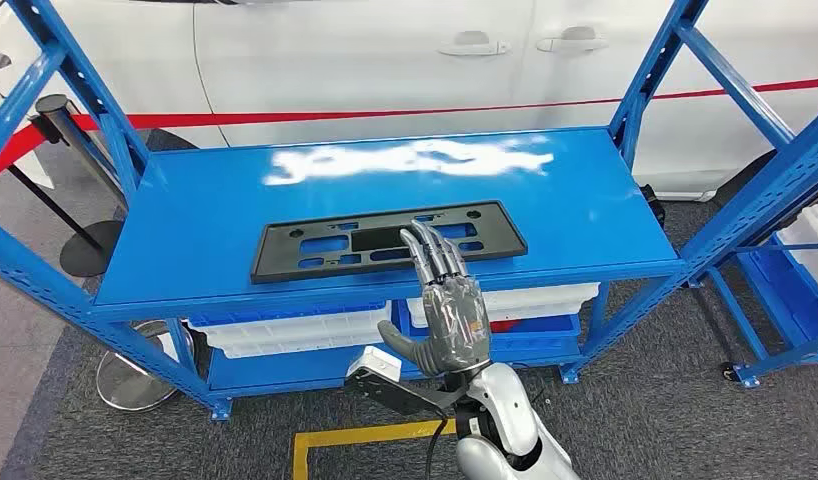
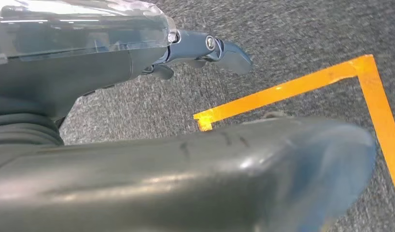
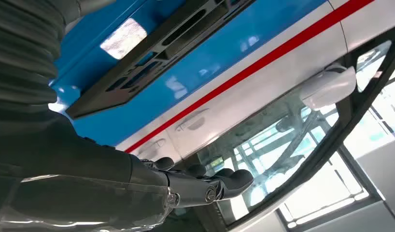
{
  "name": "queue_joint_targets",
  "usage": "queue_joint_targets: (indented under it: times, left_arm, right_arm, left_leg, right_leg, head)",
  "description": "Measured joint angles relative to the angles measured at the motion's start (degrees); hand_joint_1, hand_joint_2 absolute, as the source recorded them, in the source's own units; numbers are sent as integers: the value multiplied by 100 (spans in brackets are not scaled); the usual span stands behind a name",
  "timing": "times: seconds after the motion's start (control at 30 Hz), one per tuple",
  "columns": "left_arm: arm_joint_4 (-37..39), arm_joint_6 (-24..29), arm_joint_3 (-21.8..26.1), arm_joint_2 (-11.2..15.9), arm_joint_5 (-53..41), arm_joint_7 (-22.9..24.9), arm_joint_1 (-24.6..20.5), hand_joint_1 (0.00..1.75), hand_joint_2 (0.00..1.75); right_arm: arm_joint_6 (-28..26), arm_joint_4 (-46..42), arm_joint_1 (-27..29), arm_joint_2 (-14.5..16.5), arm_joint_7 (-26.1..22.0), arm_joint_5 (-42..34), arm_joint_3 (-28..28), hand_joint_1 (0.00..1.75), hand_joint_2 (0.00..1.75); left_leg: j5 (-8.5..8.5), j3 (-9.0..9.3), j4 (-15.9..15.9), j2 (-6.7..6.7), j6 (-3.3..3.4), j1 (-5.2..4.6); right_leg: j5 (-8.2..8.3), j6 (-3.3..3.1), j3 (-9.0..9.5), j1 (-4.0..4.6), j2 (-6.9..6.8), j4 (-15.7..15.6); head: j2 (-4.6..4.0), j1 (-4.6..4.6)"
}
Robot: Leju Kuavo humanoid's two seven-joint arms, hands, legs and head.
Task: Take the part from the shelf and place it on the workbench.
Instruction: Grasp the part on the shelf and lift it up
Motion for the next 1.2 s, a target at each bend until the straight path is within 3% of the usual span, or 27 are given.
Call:
queue_joint_targets:
  times: [0.07, 0.13, 0.17, 0.2, 0.23, 0.27, 0.3, 0.37, 0.47, 0.53, 0.6, 0.67, 0.7, 0.73, 0.77, 0.83, 0.9, 1.0, 1.07, 1.17, 1.2]
  left_arm:
    - [0, -2, 0, 0, -11, -6, -4, 0, 0]
    - [2, -9, 0, 0, -25, -12, -8, 0, 0]
    - [6, -13, 1, 0, -27, -13, -8, 0, 0]
    - [11, -16, 1, 1, -31, -14, -6, 0, 0]
    - [17, -18, 2, 1, -37, -15, -5, 0, 0]
    - [21, -21, 2, 1, -47, -16, -6, 0, 0]
    - [22, -27, 2, 0, -57, -18, -9, 0, 0]
    - [28, -53, 2, -11, -79, -22, -16, 0, 0]
    - [37, -106, 2, -17, -102, -25, -32, 0, 0]
    - [40, -127, 2, -16, -109, -25, -42, 0, 0]
    - [45, -158, 2, -15, -111, -25, -46, 0, 0]
    - [48, -214, 2, -7, -111, -25, -45, 0, 0]
    - [48, -245, 2, -1, -110, -25, -42, 0, 0]
    - [48, -282, 2, 9, -109, -25, -39, 0, 0]
    - [48, -320, 2, 19, -108, -25, -38, 0, 0]
    - [50, -403, 2, 39, -104, -25, -48, 0, 0]
    - [54, -487, 2, 53, -98, -25, -65, 0, 0]
    - [58, -602, 6, 80, -80, -17, -73, 0, 0]
    - [59, -665, 12, 101, -62, 0, -81, 0, 0]
    - [59, -727, 26, 131, -42, 31, -89, 0, 0]
    - [59, -735, 29, 143, -41, 40, -89, 0, 0]
  right_arm:
    - [-23, 45, -95, -33, 110, 78, 130, 0, 175]
    - [-63, 145, -247, -104, 313, 218, 373, 0, 175]
    - [-80, 206, -309, -141, 410, 281, 489, 0, 175]
    - [-96, 270, -373, -177, 507, 347, 603, 0, 175]
    - [-113, 335, -454, -212, 615, 420, 724, 0, 175]
    - [-135, 399, -550, -243, 737, 505, 855, 0, 175]
    - [-163, 456, -650, -268, 864, 597, 991, 0, 175]
    - [-236, 566, -821, -302, 1117, 778, 1261, 0, 175]
    - [-361, 785, -1024, -342, 1471, 1024, 1649, 0, 175]
    - [-455, 961, -1150, -363, 1705, 1185, 1918, 0, 175]
    - [-567, 1147, -1248, -368, 1924, 1342, 2186, 0, 175]
    - [-686, 1380, -1305, -371, 2153, 1502, 2469, 0, 175]
    - [-739, 1509, -1312, -373, 2261, 1577, 2605, 0, 175]
    - [-798, 1649, -1314, -374, 2375, 1654, 2740, 0, 175]
    - [-858, 1787, -1314, -376, 2482, 1728, 2860, 0, 175]
    - [-979, 2050, -1314, -387, 2690, 1872, 3047, 0, 175]
    - [-1103, 2315, -1306, -437, 2902, 2017, 3162, 0, 175]
    - [-1287, 2698, -1251, -600, 3110, 2236, 3209, 0, 175]
    - [-1391, 2921, -1192, -708, 3145, 2359, 3158, 0, 175]
    - [-1501, 3219, -1082, -815, 3134, 2480, 2908, 0, 175]
    - [-1519, 3295, -1031, -832, 3106, 2501, 2787, 0, 175]
  left_leg:
    - [3, -6, -1, 4, 29, -6]
    - [5, -15, 0, 9, 73, -27]
    - [3, -18, 3, 8, 87, -43]
    - [0, -19, 8, 5, 95, -62]
    - [-4, -17, 13, 2, 103, -82]
    - [-8, -10, 17, -1, 107, -104]
    - [-13, 1, 19, -3, 111, -124]
    - [-20, 10, 15, 0, 98, -148]
    - [-13, 5, -3, 15, 20, -123]
    - [-65, -3, 49, 21, -41, -121]
    - [-304, -161, 423, 22, -101, -103]
    - [-646, -511, 1157, 23, -172, -55]
    - [-731, -651, 1438, 24, -207, -27]
    - [-705, -704, 1532, 26, -242, 2]
    - [-557, -624, 1358, 28, -270, 28]
    - [-187, -245, 600, 29, -308, 70]
    - [-46, -5, 108, 7, -259, 69]
    - [-43, -4, 53, -11, -105, 32]
    - [-17, -1, 25, -6, -14, 31]
    - [-7, -17, 16, 5, 56, 14]
    - [-9, -21, 18, 6, 63, 0]
  right_leg:
    - [-179, 2, -140, 2, 0, 306]
    - [-525, 3, -490, 7, 1, 1037]
    - [-637, -2, -664, 10, 1, 1372]
    - [-650, -14, -767, 13, 1, 1548]
    - [-550, -40, -769, 25, 1, 1507]
    - [-361, -81, -662, 43, 2, 1250]
    - [-142, -140, -481, 72, 2, 847]
    - [111, -245, -166, 133, -15, 169]
    - [159, -285, -83, 186, -22, -67]
    - [199, -309, -41, 143, -25, -146]
    - [232, -330, 2, 96, -40, -212]
    - [230, -343, 4, 93, -51, -214]
    - [226, -341, 2, 90, -55, -210]
    - [220, -334, 0, 82, -55, -200]
    - [208, -317, 0, 69, -50, -183]
    - [168, -254, -4, 45, -35, -125]
    - [137, -174, -22, 52, -23, -71]
    - [142, -60, -35, 41, -17, -71]
    - [17, -3, -100, 15, -14, 84]
    - [-518, 31, -591, 8, -8, 1107]
    - [-629, 31, -762, 9, -7, 1443]
  head:
    - [0, 0]
    - [0, 0]
    - [0, 0]
    - [0, 0]
    - [0, 0]
    - [0, 0]
    - [0, 0]
    - [0, -3]
    - [0, -4]
    - [0, -5]
    - [0, -7]
    - [0, -8]
    - [0, -8]
    - [0, -8]
    - [0, -8]
    - [0, -8]
    - [0, -5]
    - [0, -4]
    - [0, -3]
    - [0, -3]
    - [0, -3]
